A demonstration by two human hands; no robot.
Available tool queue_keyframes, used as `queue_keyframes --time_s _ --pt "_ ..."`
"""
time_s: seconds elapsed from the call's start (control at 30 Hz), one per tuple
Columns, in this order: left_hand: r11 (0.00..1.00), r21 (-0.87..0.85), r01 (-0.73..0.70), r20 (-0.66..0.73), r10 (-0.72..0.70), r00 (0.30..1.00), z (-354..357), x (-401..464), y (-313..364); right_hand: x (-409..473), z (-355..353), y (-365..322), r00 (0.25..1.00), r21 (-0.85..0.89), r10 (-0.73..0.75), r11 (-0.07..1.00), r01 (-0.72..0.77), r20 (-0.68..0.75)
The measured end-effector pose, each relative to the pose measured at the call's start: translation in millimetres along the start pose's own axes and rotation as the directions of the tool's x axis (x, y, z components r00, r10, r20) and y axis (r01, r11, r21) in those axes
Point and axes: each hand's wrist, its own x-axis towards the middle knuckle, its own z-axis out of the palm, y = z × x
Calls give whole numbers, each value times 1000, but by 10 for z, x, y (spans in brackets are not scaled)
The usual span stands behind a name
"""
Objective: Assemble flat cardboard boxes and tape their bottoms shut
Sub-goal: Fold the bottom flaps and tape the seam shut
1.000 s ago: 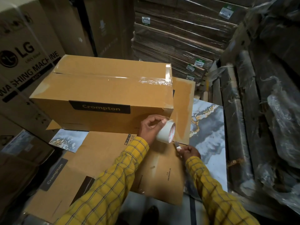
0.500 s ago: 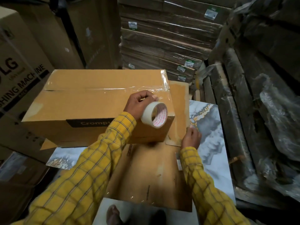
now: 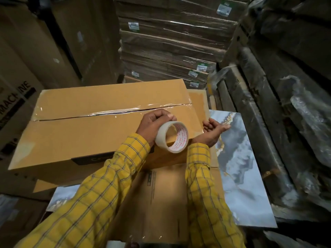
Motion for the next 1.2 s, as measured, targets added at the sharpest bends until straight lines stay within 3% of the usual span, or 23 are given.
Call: queue_keyframes --time_s 0.07,0.23,0.33,0.4,0.43,0.5,0.6,0.67,0.73,0.83,0.9,0.97,1.07,1.2 --pt "1000 -6 -2 29 3 1000 -32 28 -25 -178 51 -85 991 97 -88 991 97 -96" --pt "1000 -16 -21 83 22 996 -55 38 -51 -201 16 -6 994 50 -89 994 92 -58" --pt "999 -15 -31 96 32 995 -62 47 -50 -290 -120 363 975 -71 211 974 -215 -66" --pt "999 -27 -20 95 23 995 -68 56 -47 -312 -323 616 926 -307 352 874 -378 -136" --pt "999 -32 -13 100 16 995 -71 55 -50 -323 -446 684 925 -466 355 801 -376 -136" --pt "999 -42 4 112 1 994 -71 58 -62 -304 -639 648 956 -696 281 671 -256 -82" --pt "998 -61 13 121 -6 993 -80 72 -66 -331 -674 234 999 -630 30 777 -17 11" --pt "997 -74 21 127 -11 992 -86 78 -58 -486 -569 -273 977 -520 -179 828 211 112" --pt "996 -82 24 128 -14 992 -80 76 -37 -726 -367 -825 865 -440 -370 750 494 340" --pt "996 -90 26 140 -13 990 -78 59 -14 -1055 -84 -1313 648 -435 -401 503 747 648" --pt "994 -102 33 138 -19 990 -83 47 -9 -1168 56 -1306 617 -521 -322 339 783 718" --pt "994 -103 39 122 -26 992 -85 39 -15 -1218 144 -1242 646 -611 -273 210 763 713" --pt "989 -132 63 101 -50 994 -80 22 13 -1271 194 -1208 678 -646 -288 211 733 676" --pt "979 -173 105 27 -102 994 -77 21 36 -1372 169 -1184 631 -608 -306 179 773 713"
